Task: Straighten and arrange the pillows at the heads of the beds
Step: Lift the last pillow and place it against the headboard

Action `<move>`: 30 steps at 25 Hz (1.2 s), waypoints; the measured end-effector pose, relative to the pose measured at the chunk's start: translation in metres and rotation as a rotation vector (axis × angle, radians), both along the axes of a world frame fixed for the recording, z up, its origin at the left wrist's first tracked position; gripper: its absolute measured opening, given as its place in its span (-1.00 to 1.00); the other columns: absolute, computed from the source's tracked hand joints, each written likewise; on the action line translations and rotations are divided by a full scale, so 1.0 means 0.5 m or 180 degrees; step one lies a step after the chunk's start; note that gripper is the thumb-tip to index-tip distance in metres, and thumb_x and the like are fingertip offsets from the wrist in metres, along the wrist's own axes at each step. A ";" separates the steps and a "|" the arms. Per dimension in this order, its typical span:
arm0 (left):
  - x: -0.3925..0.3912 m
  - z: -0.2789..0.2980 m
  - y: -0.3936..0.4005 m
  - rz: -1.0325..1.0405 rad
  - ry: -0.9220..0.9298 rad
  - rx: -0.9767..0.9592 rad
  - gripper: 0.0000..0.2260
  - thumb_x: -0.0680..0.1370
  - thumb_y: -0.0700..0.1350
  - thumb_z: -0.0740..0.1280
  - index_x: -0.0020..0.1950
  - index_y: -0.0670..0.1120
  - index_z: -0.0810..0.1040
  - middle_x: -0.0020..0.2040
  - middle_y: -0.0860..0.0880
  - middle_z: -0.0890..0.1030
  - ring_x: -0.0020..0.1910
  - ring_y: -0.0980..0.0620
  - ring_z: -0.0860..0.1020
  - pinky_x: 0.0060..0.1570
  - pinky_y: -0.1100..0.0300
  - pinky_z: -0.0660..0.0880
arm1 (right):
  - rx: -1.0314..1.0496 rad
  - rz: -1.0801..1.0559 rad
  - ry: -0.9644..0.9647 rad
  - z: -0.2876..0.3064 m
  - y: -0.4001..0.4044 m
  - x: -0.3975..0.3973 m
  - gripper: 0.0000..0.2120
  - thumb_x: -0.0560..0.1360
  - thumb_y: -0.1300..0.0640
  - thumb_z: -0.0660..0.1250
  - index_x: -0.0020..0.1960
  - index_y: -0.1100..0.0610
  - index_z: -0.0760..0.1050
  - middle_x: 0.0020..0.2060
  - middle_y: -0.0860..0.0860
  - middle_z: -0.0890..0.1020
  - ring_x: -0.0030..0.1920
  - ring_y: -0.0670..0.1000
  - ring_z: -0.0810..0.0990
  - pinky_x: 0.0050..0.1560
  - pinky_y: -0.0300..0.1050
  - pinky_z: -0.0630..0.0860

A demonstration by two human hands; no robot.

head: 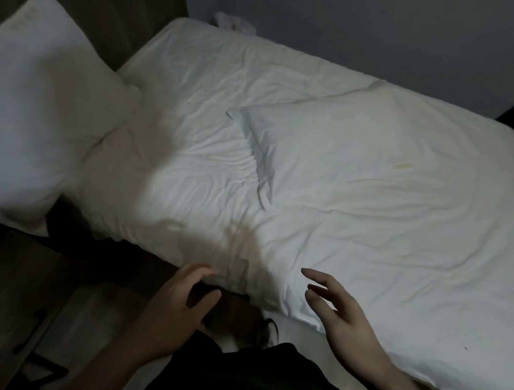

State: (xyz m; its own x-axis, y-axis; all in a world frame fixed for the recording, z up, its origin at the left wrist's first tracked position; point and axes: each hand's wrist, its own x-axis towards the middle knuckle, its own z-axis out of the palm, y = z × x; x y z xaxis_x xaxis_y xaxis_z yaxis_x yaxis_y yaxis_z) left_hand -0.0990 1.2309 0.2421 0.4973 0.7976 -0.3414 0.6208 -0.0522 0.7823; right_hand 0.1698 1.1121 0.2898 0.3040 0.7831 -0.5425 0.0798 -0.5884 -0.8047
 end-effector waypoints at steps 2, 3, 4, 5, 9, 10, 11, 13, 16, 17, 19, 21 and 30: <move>0.025 0.007 -0.037 0.0029 -0.0089 -0.0153 -0.79 0.62 0.01 0.37 0.25 0.23 0.56 0.26 0.34 0.51 0.31 0.33 0.47 0.30 0.29 0.41 | 0.0010 -0.0171 0.0062 0.010 -0.038 0.018 -0.71 0.67 0.03 0.30 0.25 -0.35 0.57 0.22 -0.26 0.66 0.31 -0.33 0.54 0.23 -0.36 0.46; 0.033 0.007 -0.052 0.0034 -0.0141 -0.0218 -0.79 0.62 -0.02 0.38 0.23 0.23 0.58 0.24 0.33 0.53 0.30 0.32 0.49 0.30 0.27 0.42 | -0.0027 -0.0260 0.0104 0.013 -0.062 0.020 -0.71 0.67 0.01 0.30 0.24 -0.37 0.57 0.22 -0.24 0.67 0.30 -0.31 0.55 0.27 -0.28 0.44; 0.040 0.007 -0.061 0.0010 -0.0187 -0.0303 -0.78 0.63 -0.05 0.39 0.22 0.23 0.60 0.22 0.32 0.56 0.28 0.30 0.51 0.30 0.25 0.43 | -0.0082 -0.0360 0.0137 0.014 -0.084 0.016 -0.71 0.67 -0.01 0.30 0.23 -0.40 0.57 0.21 -0.21 0.67 0.30 -0.28 0.57 0.27 -0.23 0.44; 0.048 0.007 -0.066 -0.0050 -0.0214 -0.0390 -0.78 0.63 -0.08 0.39 0.20 0.23 0.61 0.20 0.31 0.57 0.26 0.28 0.53 0.30 0.23 0.44 | -0.0143 -0.0488 0.0164 0.011 -0.108 0.007 -0.72 0.66 -0.02 0.31 0.23 -0.41 0.56 0.21 -0.18 0.67 0.29 -0.25 0.58 0.29 -0.20 0.44; 0.075 0.005 -0.078 -0.0135 -0.0421 -0.0351 -0.77 0.65 -0.13 0.36 0.21 0.19 0.61 0.17 0.24 0.63 0.24 0.26 0.57 0.24 0.42 0.43 | -0.0048 -0.0867 0.0218 -0.009 -0.203 -0.020 -0.72 0.65 0.03 0.32 0.29 -0.25 0.61 0.21 -0.08 0.69 0.28 -0.18 0.62 0.46 0.03 0.46; 0.087 0.015 -0.090 -0.0124 -0.0517 -0.0380 -0.79 0.66 -0.11 0.34 0.23 0.16 0.61 0.18 0.22 0.63 0.25 0.26 0.57 0.19 0.49 0.42 | 0.0005 -0.0942 0.0226 -0.008 -0.225 -0.021 -0.72 0.65 0.06 0.33 0.29 -0.19 0.62 0.21 -0.08 0.70 0.28 -0.17 0.62 0.47 0.08 0.46; 0.100 0.027 -0.104 -0.0123 -0.0603 -0.0388 -0.80 0.66 -0.09 0.33 0.24 0.13 0.62 0.20 0.20 0.64 0.26 0.28 0.57 0.16 0.52 0.41 | 0.0060 -0.0996 0.0233 -0.006 -0.244 -0.020 -0.72 0.64 0.08 0.33 0.30 -0.16 0.63 0.21 -0.09 0.70 0.29 -0.17 0.62 0.47 0.12 0.46; 0.126 0.042 -0.131 -0.0140 -0.0637 -0.0463 -0.81 0.67 -0.07 0.32 0.24 0.13 0.62 0.22 0.18 0.64 0.26 0.31 0.56 0.13 0.54 0.41 | 0.0102 -0.1068 0.0268 -0.008 -0.282 -0.008 -0.72 0.63 0.05 0.33 0.30 -0.15 0.63 0.21 -0.12 0.70 0.31 -0.17 0.61 0.48 0.15 0.46; 0.166 0.043 -0.185 -0.0236 -0.0681 -0.0421 -0.82 0.67 -0.08 0.33 0.23 0.11 0.62 0.20 0.14 0.65 0.23 0.29 0.58 0.13 0.50 0.42 | 0.0258 -0.1172 0.0351 -0.002 -0.341 0.027 -0.68 0.57 -0.05 0.32 0.29 -0.15 0.64 0.20 -0.13 0.70 0.32 -0.15 0.60 0.47 0.14 0.47; 0.182 0.041 -0.209 -0.0223 -0.0674 -0.0439 -0.82 0.67 -0.09 0.33 0.22 0.10 0.63 0.17 0.11 0.66 0.21 0.27 0.59 0.12 0.51 0.42 | 0.0315 -0.1202 0.0367 -0.001 -0.366 0.043 -0.67 0.55 -0.07 0.33 0.28 -0.14 0.65 0.19 -0.14 0.70 0.31 -0.14 0.60 0.46 0.14 0.48; 0.226 0.032 -0.270 -0.0169 -0.0644 -0.0474 -0.83 0.66 -0.12 0.33 0.20 0.07 0.64 0.12 0.08 0.68 0.15 0.22 0.62 0.07 0.52 0.42 | 0.0381 -0.1180 0.0352 -0.002 -0.432 0.084 -0.67 0.52 -0.10 0.33 0.26 -0.16 0.65 0.20 -0.16 0.70 0.29 -0.13 0.62 0.46 0.18 0.47; 0.276 0.016 -0.347 -0.0201 -0.0575 -0.0479 -0.83 0.66 -0.13 0.33 0.19 0.07 0.65 0.10 0.14 0.67 0.15 0.21 0.61 0.06 0.52 0.42 | 0.0364 -0.1161 0.0312 -0.015 -0.505 0.141 -0.69 0.53 -0.10 0.34 0.25 -0.18 0.65 0.21 -0.17 0.69 0.26 -0.12 0.64 0.47 0.20 0.46; 0.481 0.018 -0.691 0.0157 -0.0640 -0.0399 -0.81 0.65 -0.14 0.35 0.23 0.08 0.62 0.15 0.16 0.67 0.18 0.20 0.62 0.15 0.31 0.55 | 0.0550 -0.0646 0.0230 -0.014 -0.777 0.432 -0.62 0.53 -0.27 0.35 0.30 -0.20 0.62 0.18 0.20 0.62 0.28 0.09 0.61 0.44 0.31 0.43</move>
